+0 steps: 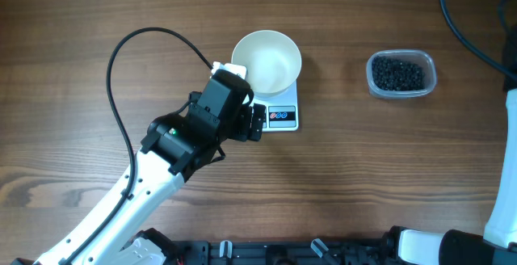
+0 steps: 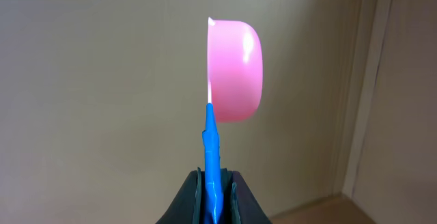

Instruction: Scoop item into bowl and weigh 150g on scale

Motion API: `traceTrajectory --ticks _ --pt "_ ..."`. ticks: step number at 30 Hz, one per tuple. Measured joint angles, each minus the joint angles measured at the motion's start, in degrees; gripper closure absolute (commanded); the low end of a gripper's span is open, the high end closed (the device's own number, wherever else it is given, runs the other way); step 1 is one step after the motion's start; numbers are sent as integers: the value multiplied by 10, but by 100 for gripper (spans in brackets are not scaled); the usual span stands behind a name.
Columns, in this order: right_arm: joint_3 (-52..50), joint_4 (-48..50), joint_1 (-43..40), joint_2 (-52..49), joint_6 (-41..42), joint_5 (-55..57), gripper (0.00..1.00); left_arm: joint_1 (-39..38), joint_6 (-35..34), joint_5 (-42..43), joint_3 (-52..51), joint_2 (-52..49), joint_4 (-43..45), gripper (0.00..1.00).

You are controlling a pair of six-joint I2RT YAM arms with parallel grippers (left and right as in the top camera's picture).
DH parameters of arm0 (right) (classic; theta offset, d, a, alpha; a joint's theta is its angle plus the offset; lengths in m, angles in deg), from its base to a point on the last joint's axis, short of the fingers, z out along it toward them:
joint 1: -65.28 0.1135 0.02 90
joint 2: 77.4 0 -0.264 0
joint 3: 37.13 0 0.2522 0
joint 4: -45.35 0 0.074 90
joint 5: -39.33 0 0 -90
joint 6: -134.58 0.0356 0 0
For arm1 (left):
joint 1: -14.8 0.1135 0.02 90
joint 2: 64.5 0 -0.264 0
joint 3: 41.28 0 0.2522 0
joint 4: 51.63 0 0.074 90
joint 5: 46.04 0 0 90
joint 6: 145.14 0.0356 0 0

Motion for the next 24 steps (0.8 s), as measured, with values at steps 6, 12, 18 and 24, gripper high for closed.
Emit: traceTrajectory --ticks 6,12,18,24 --pt "0 14 0 0 0 -46 96 0 0 0 0 0 0 0" --pt "0 -56 0 0 -11 -65 96 0 0 0 0 0 0 0" --pt "0 -141 0 0 -12 -67 96 0 0 0 0 0 0 0" --pt "1 -309 0 0 -15 -70 96 0 0 0 0 0 0 0"
